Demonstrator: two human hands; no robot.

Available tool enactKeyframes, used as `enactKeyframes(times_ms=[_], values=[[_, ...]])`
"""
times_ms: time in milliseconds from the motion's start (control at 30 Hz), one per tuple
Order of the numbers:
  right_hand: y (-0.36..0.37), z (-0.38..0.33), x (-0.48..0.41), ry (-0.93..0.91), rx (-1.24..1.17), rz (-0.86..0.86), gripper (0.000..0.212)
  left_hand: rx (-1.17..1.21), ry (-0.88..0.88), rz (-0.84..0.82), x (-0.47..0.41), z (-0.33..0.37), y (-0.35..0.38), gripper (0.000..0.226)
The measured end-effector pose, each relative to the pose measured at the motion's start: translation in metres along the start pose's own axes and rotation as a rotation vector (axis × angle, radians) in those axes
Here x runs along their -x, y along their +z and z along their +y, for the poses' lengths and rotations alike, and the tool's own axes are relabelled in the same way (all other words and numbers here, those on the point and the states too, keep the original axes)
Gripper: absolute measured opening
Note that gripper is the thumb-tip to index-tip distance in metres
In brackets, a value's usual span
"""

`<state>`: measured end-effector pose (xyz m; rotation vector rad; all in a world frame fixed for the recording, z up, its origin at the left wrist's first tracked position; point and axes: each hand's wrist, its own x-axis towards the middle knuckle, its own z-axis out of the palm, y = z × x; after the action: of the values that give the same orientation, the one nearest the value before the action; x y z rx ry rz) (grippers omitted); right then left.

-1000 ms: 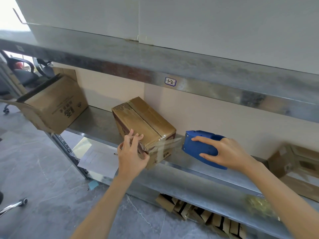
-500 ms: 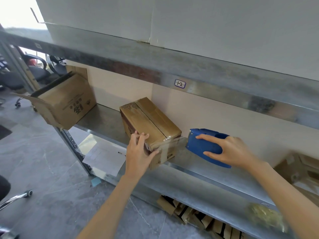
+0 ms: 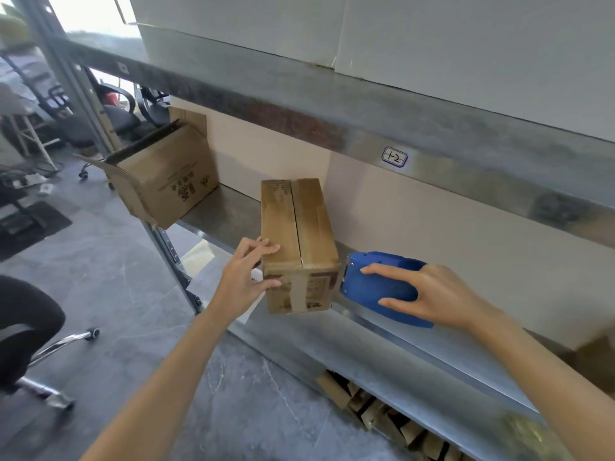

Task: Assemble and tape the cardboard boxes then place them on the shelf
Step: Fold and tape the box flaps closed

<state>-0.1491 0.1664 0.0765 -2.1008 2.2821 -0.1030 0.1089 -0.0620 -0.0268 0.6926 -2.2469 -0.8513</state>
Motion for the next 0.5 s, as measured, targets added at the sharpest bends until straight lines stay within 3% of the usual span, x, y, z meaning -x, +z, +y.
enactKeyframes(times_ms=[500], values=[[0.000, 0.024, -0.002, -0.013, -0.083, 0.023, 0.060, 0.098, -0.031, -0.015, 0.000, -0.007, 0.004, 0.062]])
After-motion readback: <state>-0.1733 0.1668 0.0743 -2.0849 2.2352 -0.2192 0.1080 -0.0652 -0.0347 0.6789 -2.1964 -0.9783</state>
